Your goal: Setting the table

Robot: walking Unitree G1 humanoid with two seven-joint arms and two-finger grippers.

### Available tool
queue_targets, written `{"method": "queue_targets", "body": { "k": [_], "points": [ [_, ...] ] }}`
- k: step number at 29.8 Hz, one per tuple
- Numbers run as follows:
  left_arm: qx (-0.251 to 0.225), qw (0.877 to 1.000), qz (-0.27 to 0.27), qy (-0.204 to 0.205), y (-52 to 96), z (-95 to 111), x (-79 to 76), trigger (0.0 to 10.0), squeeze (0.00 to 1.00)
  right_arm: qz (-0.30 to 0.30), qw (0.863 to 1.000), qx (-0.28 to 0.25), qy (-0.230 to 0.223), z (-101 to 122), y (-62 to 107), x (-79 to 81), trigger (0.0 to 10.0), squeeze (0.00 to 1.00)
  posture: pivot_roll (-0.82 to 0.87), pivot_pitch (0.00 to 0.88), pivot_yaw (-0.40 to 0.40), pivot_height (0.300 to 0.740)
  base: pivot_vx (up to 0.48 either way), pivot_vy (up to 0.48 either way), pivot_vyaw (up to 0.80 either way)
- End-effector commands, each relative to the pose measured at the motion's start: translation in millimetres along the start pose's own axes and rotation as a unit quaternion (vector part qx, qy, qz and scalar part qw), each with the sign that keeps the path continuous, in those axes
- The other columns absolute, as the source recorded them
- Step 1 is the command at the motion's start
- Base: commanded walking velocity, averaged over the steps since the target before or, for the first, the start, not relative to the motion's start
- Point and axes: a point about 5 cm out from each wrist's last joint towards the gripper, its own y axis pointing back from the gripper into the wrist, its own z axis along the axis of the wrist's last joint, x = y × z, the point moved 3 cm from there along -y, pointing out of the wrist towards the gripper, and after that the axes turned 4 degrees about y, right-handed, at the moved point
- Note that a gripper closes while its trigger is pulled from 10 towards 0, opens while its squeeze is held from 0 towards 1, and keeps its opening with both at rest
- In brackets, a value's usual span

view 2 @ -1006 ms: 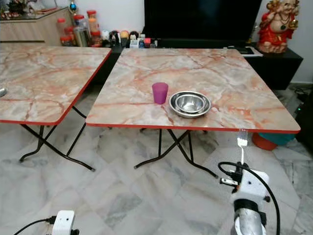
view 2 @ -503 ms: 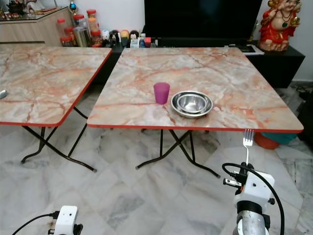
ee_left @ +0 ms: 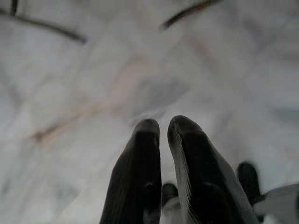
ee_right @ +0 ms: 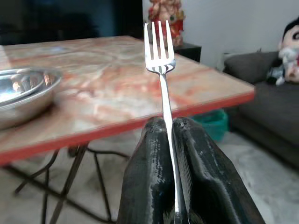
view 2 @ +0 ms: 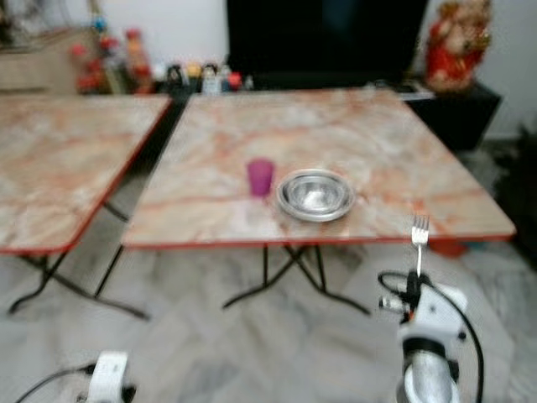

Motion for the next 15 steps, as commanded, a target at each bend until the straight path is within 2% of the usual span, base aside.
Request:
{"method": "queue_targets", "body": {
  "k": [1, 11, 13, 15],
  "points": [
    [0.008, 1.0, 0.022, -0.01, 3.3, -3.4, 17.8, 10.0, 0.0, 0.02, 1.0, -0.014, -0.007, 7.8, -2.4, 14.0, 10.0, 0.0, -0.11, 0.027, 0.005, 0.74, 0.48, 0.0, 0.0],
    [0.007, 1.0, 0.023, -0.008, 3.7, -4.8, 17.5, 10.0, 0.0, 0.034, 0.999, -0.013, -0.013, 6.9, -4.6, 20.9, 10.0, 0.0, -0.1, 0.029, -0.002, 0.74, 0.48, 0.0, 0.0],
    [0.01, 1.0, 0.024, -0.007, 3.8, -5.4, 17.9, 10.0, 0.0, 0.034, 0.999, -0.013, -0.014, 7.4, -4.7, 21.9, 10.0, 0.0, -0.1, 0.029, -0.001, 0.74, 0.334, 0.0, 0.0],
    [0.008, 1.0, 0.025, -0.006, 3.9, -5.3, 18.0, 10.0, 0.0, 0.036, 0.999, -0.013, -0.015, 7.2, -4.8, 23.2, 10.0, 0.0, -0.1, 0.029, -0.002, 0.74, 0.0, 0.0, 0.0]
  ]
}}
